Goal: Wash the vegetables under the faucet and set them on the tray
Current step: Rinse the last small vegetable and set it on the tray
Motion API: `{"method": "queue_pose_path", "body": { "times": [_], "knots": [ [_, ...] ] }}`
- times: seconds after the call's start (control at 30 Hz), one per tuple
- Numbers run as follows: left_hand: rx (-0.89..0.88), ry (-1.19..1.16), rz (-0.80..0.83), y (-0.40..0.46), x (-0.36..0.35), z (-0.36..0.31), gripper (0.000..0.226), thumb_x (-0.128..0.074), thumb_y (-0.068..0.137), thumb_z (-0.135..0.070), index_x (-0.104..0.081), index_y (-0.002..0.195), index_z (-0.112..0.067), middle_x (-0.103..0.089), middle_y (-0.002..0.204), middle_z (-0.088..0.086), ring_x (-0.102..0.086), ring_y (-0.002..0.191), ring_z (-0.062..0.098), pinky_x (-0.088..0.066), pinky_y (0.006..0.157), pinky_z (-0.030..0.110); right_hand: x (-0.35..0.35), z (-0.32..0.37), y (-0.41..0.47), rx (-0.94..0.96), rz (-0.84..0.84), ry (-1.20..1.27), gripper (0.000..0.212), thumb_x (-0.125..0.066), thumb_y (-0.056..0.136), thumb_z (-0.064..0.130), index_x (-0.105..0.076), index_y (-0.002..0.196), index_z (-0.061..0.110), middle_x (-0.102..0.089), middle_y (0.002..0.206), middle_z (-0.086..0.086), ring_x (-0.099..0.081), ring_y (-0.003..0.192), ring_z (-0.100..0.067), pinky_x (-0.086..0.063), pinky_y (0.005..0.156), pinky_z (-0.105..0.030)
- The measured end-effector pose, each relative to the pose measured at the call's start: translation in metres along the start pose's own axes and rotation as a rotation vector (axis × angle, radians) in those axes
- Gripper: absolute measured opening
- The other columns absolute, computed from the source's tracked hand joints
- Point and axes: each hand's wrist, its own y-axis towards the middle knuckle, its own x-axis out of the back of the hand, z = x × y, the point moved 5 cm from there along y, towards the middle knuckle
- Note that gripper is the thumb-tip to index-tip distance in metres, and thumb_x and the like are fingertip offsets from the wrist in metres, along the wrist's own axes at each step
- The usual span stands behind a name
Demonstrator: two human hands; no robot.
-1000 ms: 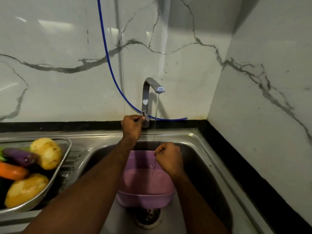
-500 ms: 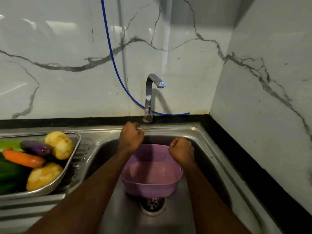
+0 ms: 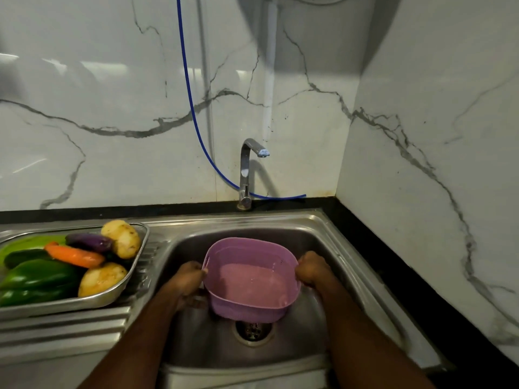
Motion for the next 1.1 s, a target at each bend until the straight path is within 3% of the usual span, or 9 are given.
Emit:
{"method": "queue_pose_path", "body": {
  "times": [0.07, 0.13, 0.33, 0.47, 0.53, 0.67, 0.83, 1.0, 1.1],
  "knots": [
    [-0.081, 0.025, -0.006, -0.011, 0.002, -0.007, 0.015, -0.054, 0.094, 0.003, -0.058, 0.094, -0.011, -0.063, 0.085, 0.014, -0.059, 0.063, 0.024, -0.055, 0.049, 0.034, 0.005, -0.011, -0.009, -0.018, 0.037, 0.064, 0.011, -0.072, 0.08, 0.011, -0.073, 0.09, 0.005, -0.076, 0.088, -0.018, -0.076, 0.078, -0.032, -0.065, 0.071, -0.042],
    [-0.183, 0.043, 0.005, -0.02, 0.002, -0.014, 0.025, -0.055, 0.086, 0.014, -0.058, 0.088, -0.01, -0.063, 0.084, 0.014, -0.059, 0.07, 0.025, -0.054, 0.053, 0.031, 0.011, -0.021, -0.02, -0.018, 0.026, 0.134, 0.009, -0.071, 0.079, 0.003, -0.065, 0.084, 0.007, -0.074, 0.079, -0.021, -0.072, 0.062, -0.033, -0.059, 0.054, -0.039],
    [-0.503, 0.175, -0.123, -0.053, 0.008, -0.036, 0.03, -0.066, 0.067, 0.021, -0.061, 0.082, -0.004, -0.072, 0.083, 0.011, -0.064, 0.08, 0.024, -0.052, 0.072, 0.037, 0.031, -0.031, -0.057, 0.033, -0.055, 0.39, 0.029, -0.063, 0.079, -0.018, -0.052, 0.074, 0.008, -0.066, 0.068, -0.029, -0.061, 0.044, -0.03, -0.043, 0.038, -0.029],
    [-0.562, 0.199, -0.11, -0.051, 0.014, -0.03, 0.022, -0.07, 0.054, -0.006, -0.062, 0.074, -0.012, -0.071, 0.076, 0.012, -0.065, 0.075, 0.022, -0.056, 0.073, 0.047, 0.03, -0.037, -0.062, 0.021, -0.071, 0.388, 0.025, -0.071, 0.074, -0.01, -0.056, 0.081, 0.009, -0.072, 0.078, -0.024, -0.074, 0.062, -0.037, -0.058, 0.048, -0.041],
    [-0.585, 0.196, -0.097, -0.049, 0.014, -0.026, 0.026, -0.067, 0.046, -0.021, -0.063, 0.071, -0.017, -0.071, 0.073, 0.013, -0.063, 0.073, 0.018, -0.056, 0.072, 0.049, 0.032, -0.043, -0.07, 0.057, -0.074, 0.325, 0.027, -0.073, 0.07, -0.003, -0.055, 0.084, 0.013, -0.072, 0.079, -0.018, -0.074, 0.071, -0.037, -0.057, 0.053, -0.042],
    [-0.592, 0.238, -0.164, -0.082, 0.008, -0.041, 0.016, -0.068, 0.057, -0.007, -0.064, 0.068, -0.017, -0.071, 0.07, 0.009, -0.063, 0.069, 0.022, -0.057, 0.072, 0.049, 0.035, -0.044, -0.089, 0.106, -0.082, 0.301, 0.025, -0.071, 0.082, 0.006, -0.051, 0.091, 0.019, -0.071, 0.087, -0.015, -0.072, 0.07, -0.032, -0.051, 0.048, -0.034],
    [-0.587, 0.185, -0.154, -0.109, -0.002, -0.054, 0.022, -0.077, 0.075, 0.003, -0.072, 0.092, -0.01, -0.077, 0.089, 0.005, -0.072, 0.09, 0.028, -0.06, 0.084, 0.047, 0.04, -0.042, -0.095, 0.138, -0.128, 0.262, 0.021, -0.072, 0.089, 0.024, -0.053, 0.097, 0.02, -0.07, 0.093, -0.009, -0.073, 0.079, -0.029, -0.064, 0.065, -0.044],
    [-0.51, 0.108, -0.212, -0.057, -0.002, -0.031, 0.012, -0.067, 0.086, -0.032, -0.061, 0.087, -0.021, -0.073, 0.084, 0.006, -0.071, 0.086, 0.033, -0.06, 0.074, 0.056, 0.045, -0.031, -0.098, 0.17, -0.235, 0.19, 0.054, -0.077, 0.085, 0.022, -0.041, 0.125, 0.015, -0.067, 0.11, -0.009, -0.069, 0.099, -0.03, -0.059, 0.08, -0.044],
    [-0.427, 0.076, -0.327, -0.084, -0.006, -0.042, 0.014, -0.063, 0.092, -0.02, -0.06, 0.079, -0.014, -0.069, 0.082, 0.016, -0.068, 0.082, 0.036, -0.061, 0.057, 0.042, 0.052, -0.014, -0.1, 0.236, -0.357, 0.112, 0.056, -0.078, 0.083, 0.016, -0.045, 0.129, 0.015, -0.058, 0.124, -0.009, -0.063, 0.111, -0.028, -0.057, 0.09, -0.041]
  ]
}}
